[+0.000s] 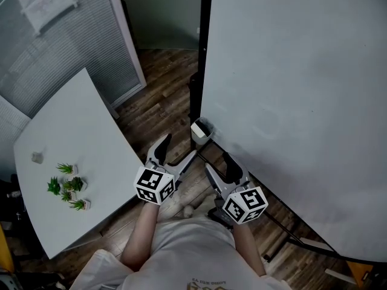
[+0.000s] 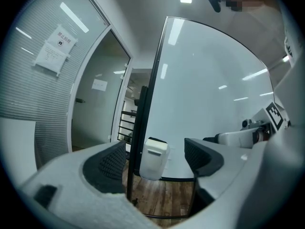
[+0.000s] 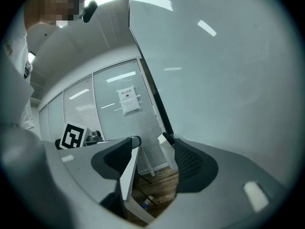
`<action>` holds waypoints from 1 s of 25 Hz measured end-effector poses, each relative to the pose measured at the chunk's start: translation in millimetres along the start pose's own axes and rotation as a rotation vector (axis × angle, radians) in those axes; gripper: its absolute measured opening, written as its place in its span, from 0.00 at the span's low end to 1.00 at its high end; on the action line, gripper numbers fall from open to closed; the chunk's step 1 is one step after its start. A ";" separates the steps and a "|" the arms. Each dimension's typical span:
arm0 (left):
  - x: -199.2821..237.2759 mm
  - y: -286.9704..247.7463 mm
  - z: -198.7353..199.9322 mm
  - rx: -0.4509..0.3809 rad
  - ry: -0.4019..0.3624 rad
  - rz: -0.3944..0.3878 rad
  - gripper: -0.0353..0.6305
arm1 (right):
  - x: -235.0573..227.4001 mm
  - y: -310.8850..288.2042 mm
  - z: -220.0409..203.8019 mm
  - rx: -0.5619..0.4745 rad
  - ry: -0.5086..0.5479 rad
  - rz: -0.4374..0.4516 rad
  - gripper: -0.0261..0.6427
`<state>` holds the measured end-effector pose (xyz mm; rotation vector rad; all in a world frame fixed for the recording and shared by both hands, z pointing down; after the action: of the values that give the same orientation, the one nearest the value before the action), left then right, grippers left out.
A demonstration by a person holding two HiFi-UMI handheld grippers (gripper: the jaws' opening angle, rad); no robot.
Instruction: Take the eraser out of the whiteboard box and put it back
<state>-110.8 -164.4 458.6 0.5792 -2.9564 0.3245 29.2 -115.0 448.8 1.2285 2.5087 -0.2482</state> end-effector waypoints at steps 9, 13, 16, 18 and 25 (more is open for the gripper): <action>-1.6 -15.2 2.2 -0.005 -0.007 -0.005 0.62 | -11.5 -2.9 2.1 -0.003 0.002 0.009 0.45; -5.9 -22.5 3.7 -0.006 -0.018 -0.007 0.62 | -16.2 -3.2 5.8 -0.005 0.009 0.019 0.45; -7.3 -29.1 1.3 0.002 -0.025 -0.010 0.61 | -18.6 -2.1 5.5 -0.003 0.010 0.023 0.45; -8.2 -33.4 -1.0 0.013 -0.030 -0.013 0.61 | -20.9 -0.5 4.9 -0.001 0.005 0.023 0.45; -17.9 -45.6 -3.7 0.027 -0.071 -0.037 0.60 | -29.6 -2.0 8.6 0.011 0.010 0.034 0.45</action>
<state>-76.5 -198.4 468.0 0.6618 -3.0095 0.3473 46.4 -140.5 451.8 1.2791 2.4950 -0.2488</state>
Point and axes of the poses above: the fingertips, and each gripper's own axes: y backward along the fingers, x to its left, z out of its top, the point moved 4 cm from there along y, backward along the fingers, and after that the axes turned 15 degrees about z, right-handed, at the moved point
